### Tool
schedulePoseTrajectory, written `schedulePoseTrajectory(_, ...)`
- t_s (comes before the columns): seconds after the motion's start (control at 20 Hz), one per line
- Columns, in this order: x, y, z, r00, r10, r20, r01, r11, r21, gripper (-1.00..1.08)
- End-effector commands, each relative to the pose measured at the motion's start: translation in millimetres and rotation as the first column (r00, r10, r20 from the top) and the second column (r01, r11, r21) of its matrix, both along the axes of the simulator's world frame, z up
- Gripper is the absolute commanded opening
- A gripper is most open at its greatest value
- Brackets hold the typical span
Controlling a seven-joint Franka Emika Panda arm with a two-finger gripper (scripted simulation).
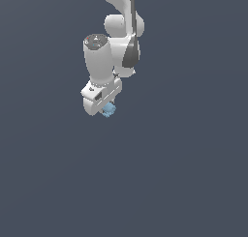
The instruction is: Pick up the object and move it to a goal position.
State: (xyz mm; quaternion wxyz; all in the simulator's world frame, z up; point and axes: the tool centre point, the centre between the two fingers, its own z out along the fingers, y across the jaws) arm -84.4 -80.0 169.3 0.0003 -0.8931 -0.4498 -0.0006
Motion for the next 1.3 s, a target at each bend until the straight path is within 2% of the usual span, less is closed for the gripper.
schedulePoseTrajectory(0.0,-7,-22,23,1.000,0.000,0.000,0.000,1.000,0.001,-1.00)
schedulePoseTrajectory(0.7,-39,-131,134,1.000,0.000,0.000,0.000,1.000,0.002,-1.00)
schedulePoseTrajectory(1.0,-44,-155,158,1.000,0.000,0.000,0.000,1.000,0.000,-1.00)
schedulePoseTrajectory(1.25,-44,-161,163,1.000,0.000,-0.001,0.000,1.000,-0.001,-1.00)
